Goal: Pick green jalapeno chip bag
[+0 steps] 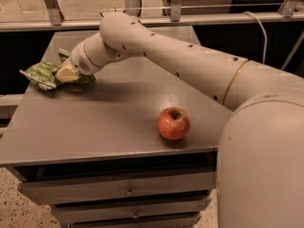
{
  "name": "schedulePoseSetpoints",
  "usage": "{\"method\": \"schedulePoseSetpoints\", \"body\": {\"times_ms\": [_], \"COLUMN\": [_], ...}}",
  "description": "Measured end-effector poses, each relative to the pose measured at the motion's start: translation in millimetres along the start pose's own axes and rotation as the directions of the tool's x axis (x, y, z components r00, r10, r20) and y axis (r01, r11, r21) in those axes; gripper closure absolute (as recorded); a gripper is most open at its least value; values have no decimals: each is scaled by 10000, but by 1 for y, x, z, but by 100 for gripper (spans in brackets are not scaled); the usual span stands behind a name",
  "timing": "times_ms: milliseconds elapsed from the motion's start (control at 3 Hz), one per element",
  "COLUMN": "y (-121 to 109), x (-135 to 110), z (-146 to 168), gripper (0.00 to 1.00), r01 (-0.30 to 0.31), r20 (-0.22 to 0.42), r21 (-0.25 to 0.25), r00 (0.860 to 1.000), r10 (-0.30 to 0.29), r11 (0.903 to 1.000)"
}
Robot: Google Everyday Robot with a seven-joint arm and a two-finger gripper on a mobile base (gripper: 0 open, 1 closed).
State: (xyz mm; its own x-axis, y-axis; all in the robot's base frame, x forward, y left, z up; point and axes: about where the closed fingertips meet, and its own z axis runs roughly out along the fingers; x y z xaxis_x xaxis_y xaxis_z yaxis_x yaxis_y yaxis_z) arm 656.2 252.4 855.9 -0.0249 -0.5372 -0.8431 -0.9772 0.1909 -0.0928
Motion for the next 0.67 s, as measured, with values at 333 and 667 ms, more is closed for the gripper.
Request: {"method": "schedulePoseSetpoints", "body": {"times_ms": [333, 667], "y": [-1, 3], "x": [-34, -64], "z": [-31, -61], "gripper": [100, 100], "r01": [236, 426], "r20": [1247, 2409], "r21": [221, -9], "r00": [9918, 9697], "r10": [-262, -411], "r11": [9995, 9991]}}
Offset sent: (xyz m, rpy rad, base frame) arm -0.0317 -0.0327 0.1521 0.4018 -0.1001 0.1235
